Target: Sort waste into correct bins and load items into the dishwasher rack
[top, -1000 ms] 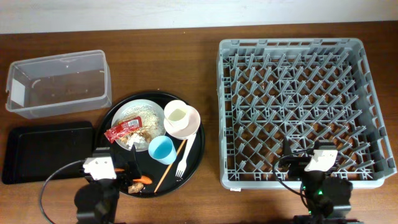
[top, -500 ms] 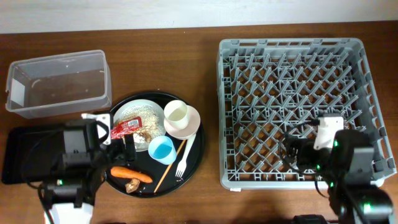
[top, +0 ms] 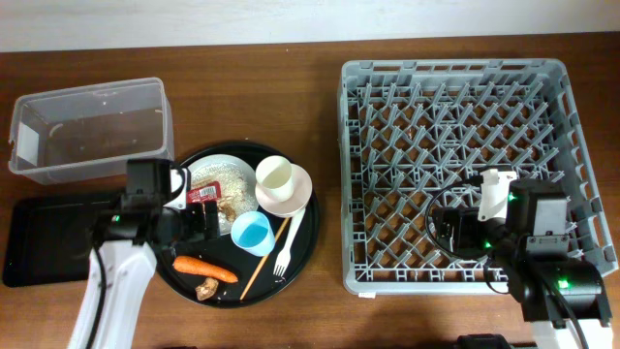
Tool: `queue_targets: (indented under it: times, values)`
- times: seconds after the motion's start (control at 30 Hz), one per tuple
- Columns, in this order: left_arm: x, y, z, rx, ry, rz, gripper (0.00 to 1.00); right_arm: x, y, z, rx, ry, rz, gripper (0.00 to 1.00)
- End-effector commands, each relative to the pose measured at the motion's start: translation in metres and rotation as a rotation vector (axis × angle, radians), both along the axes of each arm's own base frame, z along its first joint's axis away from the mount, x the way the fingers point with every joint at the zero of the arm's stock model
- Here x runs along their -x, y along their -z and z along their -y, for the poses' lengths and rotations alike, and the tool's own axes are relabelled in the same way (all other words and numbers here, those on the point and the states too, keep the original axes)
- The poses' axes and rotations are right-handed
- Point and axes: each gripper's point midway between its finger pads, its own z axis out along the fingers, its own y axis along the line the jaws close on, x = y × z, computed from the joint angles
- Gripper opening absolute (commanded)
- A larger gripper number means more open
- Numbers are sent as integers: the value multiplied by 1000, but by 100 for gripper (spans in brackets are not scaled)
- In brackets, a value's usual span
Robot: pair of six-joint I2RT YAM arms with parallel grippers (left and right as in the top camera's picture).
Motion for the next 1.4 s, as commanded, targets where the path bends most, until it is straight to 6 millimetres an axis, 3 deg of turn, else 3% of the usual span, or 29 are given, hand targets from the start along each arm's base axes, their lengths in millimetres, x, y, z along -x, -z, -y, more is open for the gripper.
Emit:
queue_targets:
  times: [0.0, 0.1, 0.17, 0.33, 0.43, 0.53, 0.6, 0.83, 0.9, 0.97, 1.1, 1.37]
  values:
    - [-9, 22, 2, 6, 4, -72, 96, -3, -5, -1, -5, 4, 2, 99]
    - [-18, 46, 4, 18, 7, -117, 89, -4, -4, -1, -5, 5, -1, 99]
    - [-26, 56, 12, 62, 20, -123, 79, -4, -4, -1, -5, 4, -1, 98]
    - [-35, 73, 18, 97, 30, -135, 65, -4, -4, -1, -5, 4, -1, 99]
    - [-34, 76, 18, 97, 29, -146, 64, -4, -4, -1, -5, 5, -1, 99]
    - [-34, 77, 18, 97, 29, -146, 55, -4, -4, -1, -5, 5, -1, 99]
    - [-34, 77, 18, 97, 29, -146, 41, -4, -4, -1, -5, 5, -1, 99]
    - [-34, 77, 18, 97, 29, -147, 23, -4, -4, -1, -5, 5, -1, 99]
    - [-33, 77, 18, 97, 29, -151, 7, -4, -4, -1, -5, 5, -1, 99]
    - [-32, 76, 18, 98, 29, -157, 0, -4, -4, -1, -5, 5, -1, 99]
    - [-33, 61, 18, 98, 28, -178, 0, -4, -4, -1, -5, 5, -1, 99]
    - [-57, -24, 18, 96, 31, -104, 0, -4, -4, -1, -5, 4, -1, 99]
